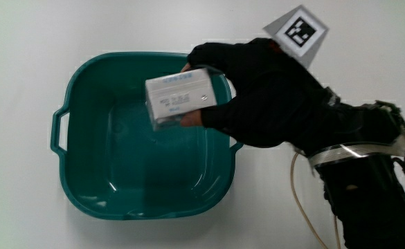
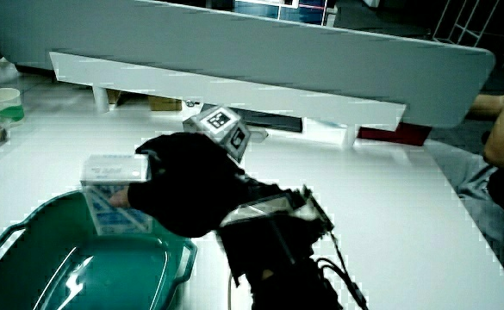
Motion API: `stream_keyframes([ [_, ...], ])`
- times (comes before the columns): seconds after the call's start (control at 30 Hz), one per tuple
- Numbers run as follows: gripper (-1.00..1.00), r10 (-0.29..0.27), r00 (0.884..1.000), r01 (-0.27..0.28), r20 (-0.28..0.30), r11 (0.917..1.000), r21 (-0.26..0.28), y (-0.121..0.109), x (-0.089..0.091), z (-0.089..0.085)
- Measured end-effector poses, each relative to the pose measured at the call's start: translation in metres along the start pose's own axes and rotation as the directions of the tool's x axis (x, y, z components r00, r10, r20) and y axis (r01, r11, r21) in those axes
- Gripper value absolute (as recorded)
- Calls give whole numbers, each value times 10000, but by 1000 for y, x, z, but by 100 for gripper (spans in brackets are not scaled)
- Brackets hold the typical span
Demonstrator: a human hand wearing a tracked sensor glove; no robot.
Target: Place milk
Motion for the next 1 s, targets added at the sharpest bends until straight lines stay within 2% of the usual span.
stream_keyframes([
  [0.03,0,-30,9995,31,315,10000,-29,3,2,-2],
  [0.1,0,-24,9994,27,354,10000,-80,7,5,-8],
  [0.13,0,-219,9988,226,433,9996,-162,9,6,-11],
  [0.17,0,141,9990,-134,423,9998,-164,12,11,-14],
  [0.2,0,136,9985,-125,539,9997,-202,14,13,-17],
  [0.23,0,-135,9973,153,727,9996,-241,15,14,-19],
  [0.27,0,2,9961,20,884,9997,-238,17,17,-21],
  [0.3,0,224,9985,-211,490,9994,-275,19,21,-24],
  [0.33,0,-301,9967,323,756,9991,-271,19,21,-25],
  [0.43,0,-343,9985,357,431,9989,-311,24,30,-29],
  [0.5,0,-256,9981,271,558,9993,-261,27,38,-32],
  [0.63,0,-529,9981,539,323,9981,-305,31,47,-39],
  [0.67,0,-527,9983,535,252,9980,-334,33,50,-41],
  [0.7,0,-273,9996,277,103,9990,-355,35,55,-43],
  [0.73,0,-342,9993,348,177,9988,-353,36,57,-45],
  [0.77,0,-651,9973,662,342,9973,-330,36,57,-46],
  [0.87,0,-898,9953,914,368,9949,-425,38,60,-49],
  [0.9,0,-901,9946,922,519,9949,-411,39,62,-50],
  [1.0,0,-982,9942,1000,446,9942,-405,39,68,-53],
])
